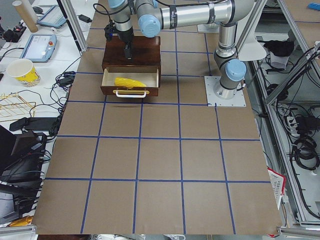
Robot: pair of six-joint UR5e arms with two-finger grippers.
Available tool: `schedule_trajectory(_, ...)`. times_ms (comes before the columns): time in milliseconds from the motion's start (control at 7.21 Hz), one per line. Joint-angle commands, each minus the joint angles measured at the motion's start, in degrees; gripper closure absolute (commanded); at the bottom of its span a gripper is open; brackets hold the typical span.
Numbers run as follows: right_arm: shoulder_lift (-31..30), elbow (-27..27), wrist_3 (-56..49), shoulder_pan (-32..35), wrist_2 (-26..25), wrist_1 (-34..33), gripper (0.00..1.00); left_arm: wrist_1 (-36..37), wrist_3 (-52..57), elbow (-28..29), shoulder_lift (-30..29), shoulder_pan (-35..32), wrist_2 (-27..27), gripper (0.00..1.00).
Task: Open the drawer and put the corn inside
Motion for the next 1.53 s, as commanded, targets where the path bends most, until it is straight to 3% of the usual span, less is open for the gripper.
schedule_trajectory(0,0.0,0.0,0.0,0.1,0.0,0.0,0.00,-0.1,-5.2,-0.4,1.4,-3.3,-1.0,0.00)
schedule_trajectory(555,0.0,0.0,0.0,-0.1,0.0,0.0,0.00,-0.1,-5.1,-4.3,3.0,-9.5,-0.9,0.00)
schedule_trajectory(1249,0.0,0.0,0.0,0.1,0.0,0.0,0.00,-0.9,-5.3,-9.9,8.2,-10.5,-0.5,0.00)
schedule_trajectory(1387,0.0,0.0,0.0,0.1,0.0,0.0,0.00,-0.9,-5.3,-11.0,9.1,-10.5,1.8,0.00)
